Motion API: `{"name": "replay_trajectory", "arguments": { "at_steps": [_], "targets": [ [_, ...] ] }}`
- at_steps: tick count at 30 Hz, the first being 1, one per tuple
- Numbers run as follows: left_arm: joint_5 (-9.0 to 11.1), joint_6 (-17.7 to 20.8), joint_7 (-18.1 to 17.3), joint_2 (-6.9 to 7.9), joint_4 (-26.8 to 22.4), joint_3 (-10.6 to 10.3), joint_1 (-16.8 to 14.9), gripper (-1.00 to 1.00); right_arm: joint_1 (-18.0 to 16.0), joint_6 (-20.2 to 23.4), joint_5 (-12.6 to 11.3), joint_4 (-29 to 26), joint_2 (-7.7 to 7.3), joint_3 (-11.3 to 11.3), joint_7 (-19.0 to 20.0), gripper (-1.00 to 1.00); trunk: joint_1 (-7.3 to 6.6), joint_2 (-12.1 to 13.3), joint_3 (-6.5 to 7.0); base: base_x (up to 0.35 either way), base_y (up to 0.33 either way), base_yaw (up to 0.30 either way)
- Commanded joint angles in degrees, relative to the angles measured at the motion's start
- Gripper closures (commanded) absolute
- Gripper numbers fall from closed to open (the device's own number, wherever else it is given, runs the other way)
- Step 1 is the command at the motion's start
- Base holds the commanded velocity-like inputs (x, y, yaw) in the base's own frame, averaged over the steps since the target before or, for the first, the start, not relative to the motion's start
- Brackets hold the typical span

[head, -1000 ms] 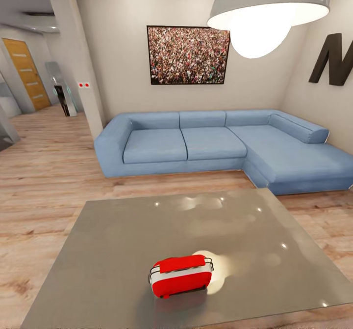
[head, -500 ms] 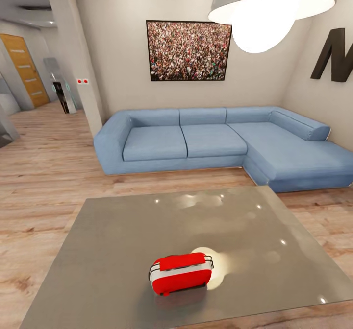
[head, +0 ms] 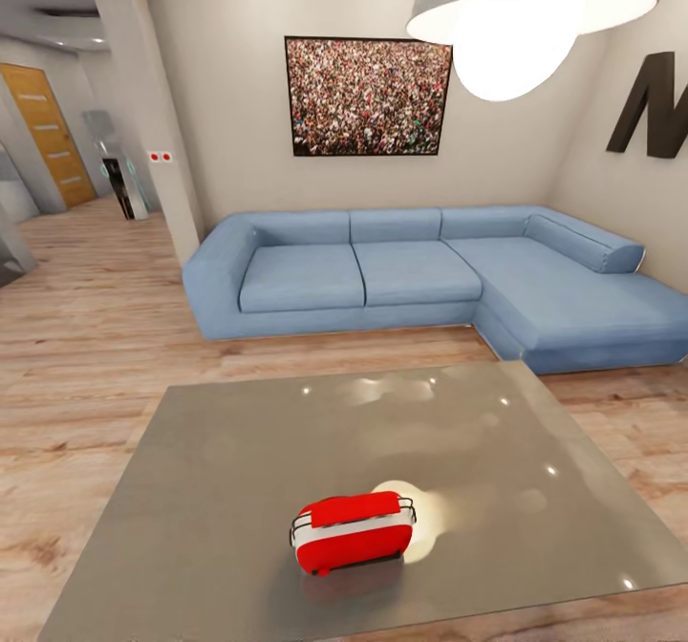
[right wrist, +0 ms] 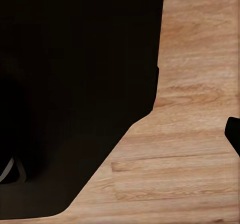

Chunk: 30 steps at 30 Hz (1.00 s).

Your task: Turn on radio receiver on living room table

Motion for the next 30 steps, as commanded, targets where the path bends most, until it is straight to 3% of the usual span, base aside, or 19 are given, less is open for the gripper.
{"name": "replay_trajectory", "arguments": {
  "at_steps": [1, 30],
  "targets": [
    [0.0, 0.0, 0.0, 0.0, 0.0, -0.01, 0.0, -1.0, 0.0, 0.0, 0.0, 0.01, -0.01, 0.01, 0.0, -1.0, 0.0, 0.0, -0.09, 0.0, 0.0, 0.0],
    [0.0, 0.0, 0.0, -0.01, 0.0, -0.04, 0.0, -1.0, 0.0, 0.15, 0.02, 0.0, -0.1, 0.01, 0.0, -1.0, 0.0, 0.0, -2.78, 0.0, 0.0, 0.0]
  ]
}}
